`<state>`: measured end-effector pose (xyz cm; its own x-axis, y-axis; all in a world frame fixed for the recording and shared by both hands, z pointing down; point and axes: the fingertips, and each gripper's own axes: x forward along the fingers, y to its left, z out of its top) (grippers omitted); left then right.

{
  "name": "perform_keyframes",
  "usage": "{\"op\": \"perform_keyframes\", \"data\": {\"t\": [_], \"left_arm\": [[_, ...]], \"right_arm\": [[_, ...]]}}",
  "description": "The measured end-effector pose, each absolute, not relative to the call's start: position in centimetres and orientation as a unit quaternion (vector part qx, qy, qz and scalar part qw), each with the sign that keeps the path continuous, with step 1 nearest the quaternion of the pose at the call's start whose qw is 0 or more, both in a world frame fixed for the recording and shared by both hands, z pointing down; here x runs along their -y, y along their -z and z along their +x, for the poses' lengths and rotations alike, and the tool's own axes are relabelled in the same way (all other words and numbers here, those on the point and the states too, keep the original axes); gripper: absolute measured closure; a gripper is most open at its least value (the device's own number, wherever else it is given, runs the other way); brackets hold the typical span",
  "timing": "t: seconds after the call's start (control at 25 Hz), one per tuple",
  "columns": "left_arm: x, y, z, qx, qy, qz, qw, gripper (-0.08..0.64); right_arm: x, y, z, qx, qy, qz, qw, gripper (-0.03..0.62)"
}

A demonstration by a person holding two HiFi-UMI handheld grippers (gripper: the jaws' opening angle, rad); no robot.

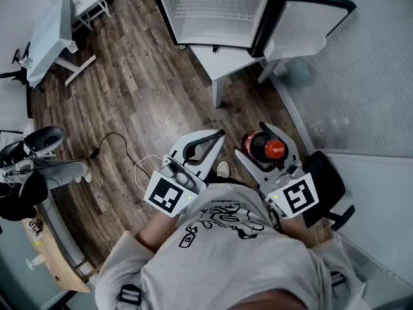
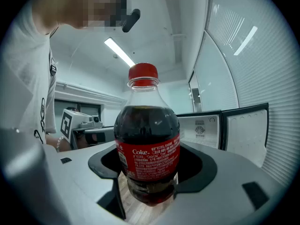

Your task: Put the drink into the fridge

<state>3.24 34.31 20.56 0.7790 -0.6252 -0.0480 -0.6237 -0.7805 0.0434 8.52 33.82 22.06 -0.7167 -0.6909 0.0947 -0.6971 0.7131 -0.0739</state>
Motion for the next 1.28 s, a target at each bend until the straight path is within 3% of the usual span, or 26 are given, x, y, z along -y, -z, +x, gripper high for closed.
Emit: {"op": "perform_keyframes", "data": {"t": [1.28], "left_arm": [[-32.6,-20.9,3.8,0.347,0.043,0.937,0.015,0.558]], "right_arm": [[-32.2,-21.3,9.2,0.93,-0.036,0.367,0.009,0.267]]}}
